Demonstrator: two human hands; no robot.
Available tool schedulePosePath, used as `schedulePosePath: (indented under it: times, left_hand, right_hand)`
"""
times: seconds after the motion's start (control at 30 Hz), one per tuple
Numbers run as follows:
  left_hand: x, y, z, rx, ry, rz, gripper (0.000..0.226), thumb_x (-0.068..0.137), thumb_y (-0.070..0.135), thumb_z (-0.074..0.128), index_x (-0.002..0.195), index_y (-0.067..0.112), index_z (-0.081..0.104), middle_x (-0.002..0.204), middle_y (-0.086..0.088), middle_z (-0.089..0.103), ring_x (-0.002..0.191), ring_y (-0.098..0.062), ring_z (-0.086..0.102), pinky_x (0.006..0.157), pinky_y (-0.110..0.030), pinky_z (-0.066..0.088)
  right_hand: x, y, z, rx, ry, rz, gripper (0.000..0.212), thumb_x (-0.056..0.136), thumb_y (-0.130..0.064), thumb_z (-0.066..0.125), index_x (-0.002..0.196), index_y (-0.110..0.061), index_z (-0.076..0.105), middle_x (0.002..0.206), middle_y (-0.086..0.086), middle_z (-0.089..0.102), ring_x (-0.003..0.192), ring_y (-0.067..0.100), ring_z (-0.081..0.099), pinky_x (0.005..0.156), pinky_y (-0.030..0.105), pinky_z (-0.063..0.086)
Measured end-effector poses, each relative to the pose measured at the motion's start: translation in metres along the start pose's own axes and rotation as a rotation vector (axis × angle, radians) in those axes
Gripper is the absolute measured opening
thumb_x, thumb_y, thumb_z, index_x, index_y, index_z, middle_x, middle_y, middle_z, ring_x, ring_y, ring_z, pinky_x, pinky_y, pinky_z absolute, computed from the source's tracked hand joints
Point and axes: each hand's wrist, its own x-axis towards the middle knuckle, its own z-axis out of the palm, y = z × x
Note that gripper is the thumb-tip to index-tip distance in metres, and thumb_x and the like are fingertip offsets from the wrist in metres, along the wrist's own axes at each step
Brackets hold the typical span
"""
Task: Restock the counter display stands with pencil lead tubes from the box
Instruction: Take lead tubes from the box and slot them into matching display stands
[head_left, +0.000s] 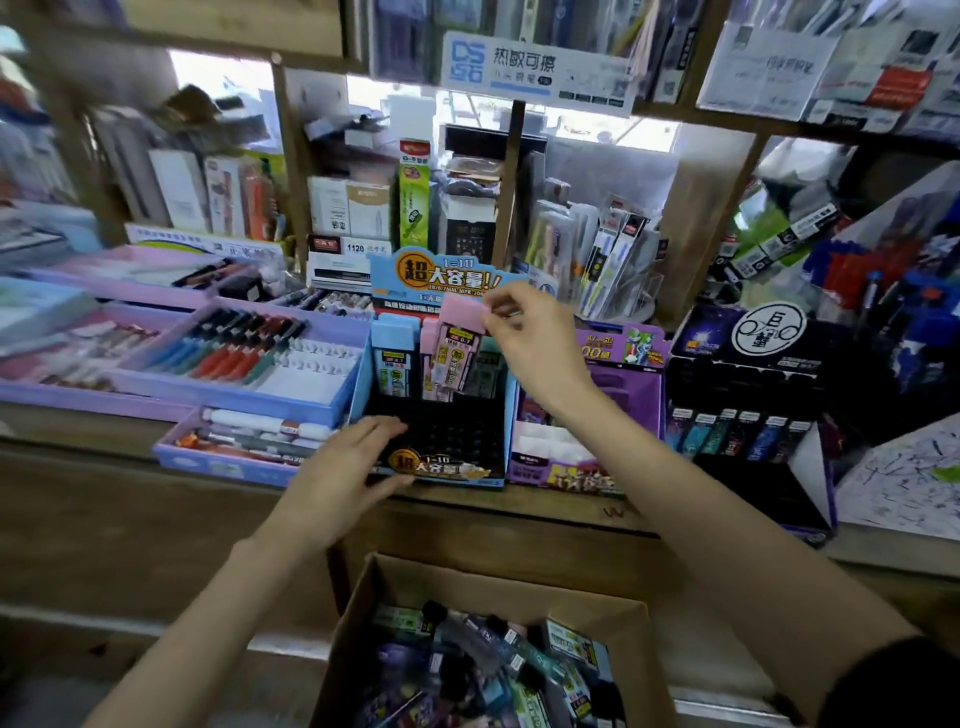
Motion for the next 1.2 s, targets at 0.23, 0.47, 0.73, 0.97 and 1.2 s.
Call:
schedulePosePath:
  times: [0.23,0.47,0.73,0.97,1.2]
  left_hand:
    - [-0.002,-0.004,0.013,0.093,0.122,0.040,0.037,0.070,0.012,0.081,0.104,0.005,0.070,0.104,-0.010,0.070,0.090,-0.031,0.067,0.081,-0.041,0.053]
    - [-0.007,-0.011,0.023,0.174,0.177,0.069,0.033,0.077,0.027,0.075,0.105,0.011,0.067,0.104,-0.002,0.068,0.094,-0.021,0.065,0.088,-0.026,0.037]
    - [-0.008,-0.009,0.022,0.199,0.181,0.057,0.036,0.087,0.042,0.055,0.103,0.012,0.066,0.101,-0.001,0.067,0.092,-0.018,0.065,0.088,-0.025,0.036]
    - [-0.007,-0.009,0.023,0.175,0.185,0.043,0.032,0.081,0.033,0.070,0.104,0.012,0.066,0.101,-0.001,0.066,0.093,-0.018,0.064,0.087,-0.028,0.042]
    - [-0.008,-0.001,0.014,0.087,0.144,0.014,0.033,0.084,0.024,0.068,0.112,0.007,0.063,0.111,-0.007,0.063,0.104,-0.025,0.061,0.092,-0.038,0.045]
  right_hand:
    - [0.003,0.004,0.031,-0.142,-0.094,-0.100,0.017,0.091,-0.010,0.059,0.105,-0.005,0.064,0.098,0.008,0.067,0.080,0.014,0.056,0.081,0.032,0.050]
    - [0.006,0.011,0.029,-0.172,-0.091,-0.063,0.020,0.090,-0.011,0.060,0.109,-0.007,0.066,0.101,0.007,0.068,0.078,0.012,0.054,0.073,0.016,0.038]
    - [0.013,0.012,0.041,-0.185,-0.092,-0.060,0.020,0.090,-0.012,0.060,0.108,-0.009,0.067,0.102,0.006,0.068,0.080,0.009,0.053,0.078,0.018,0.040]
    - [0.006,0.027,0.045,-0.442,-0.092,-0.133,0.019,0.091,-0.014,0.057,0.106,-0.005,0.066,0.102,0.013,0.066,0.094,0.027,0.059,0.085,0.036,0.047]
    - [0.002,0.019,0.043,-0.579,-0.135,-0.174,0.029,0.093,-0.010,0.051,0.122,-0.005,0.053,0.115,0.013,0.058,0.104,0.033,0.057,0.082,0.042,0.047]
